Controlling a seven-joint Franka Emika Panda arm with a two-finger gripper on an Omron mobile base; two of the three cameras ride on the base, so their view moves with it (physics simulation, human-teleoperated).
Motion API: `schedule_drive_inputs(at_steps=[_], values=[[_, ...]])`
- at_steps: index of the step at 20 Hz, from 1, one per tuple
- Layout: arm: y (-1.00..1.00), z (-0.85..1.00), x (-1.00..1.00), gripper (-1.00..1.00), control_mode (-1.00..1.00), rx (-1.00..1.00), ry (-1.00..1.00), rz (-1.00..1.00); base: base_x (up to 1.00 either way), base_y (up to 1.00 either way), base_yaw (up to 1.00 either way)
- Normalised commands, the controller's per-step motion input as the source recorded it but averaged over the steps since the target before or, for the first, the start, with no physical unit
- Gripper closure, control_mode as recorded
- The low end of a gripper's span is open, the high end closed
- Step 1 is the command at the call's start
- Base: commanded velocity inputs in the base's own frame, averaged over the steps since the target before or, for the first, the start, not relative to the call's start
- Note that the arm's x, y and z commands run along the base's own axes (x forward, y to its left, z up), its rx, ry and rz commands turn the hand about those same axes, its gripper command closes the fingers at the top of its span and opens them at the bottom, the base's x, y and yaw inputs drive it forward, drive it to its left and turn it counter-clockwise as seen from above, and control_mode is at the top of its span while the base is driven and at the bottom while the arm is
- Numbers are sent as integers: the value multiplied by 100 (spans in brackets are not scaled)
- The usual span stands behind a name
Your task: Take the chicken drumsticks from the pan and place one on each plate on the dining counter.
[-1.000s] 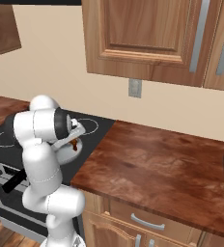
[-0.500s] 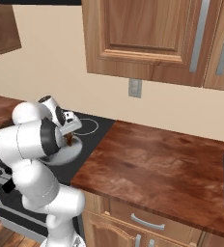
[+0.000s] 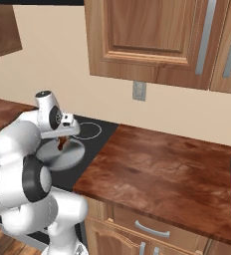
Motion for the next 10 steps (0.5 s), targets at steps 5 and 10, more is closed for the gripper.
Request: schedule_drive_inputs(at_steps=[5,10], values=[[-9,48,-64,100,-100,4,-1,-28,0,0,0],[-27,49,-64,100,-100,4,-1,-25,0,0,0]])
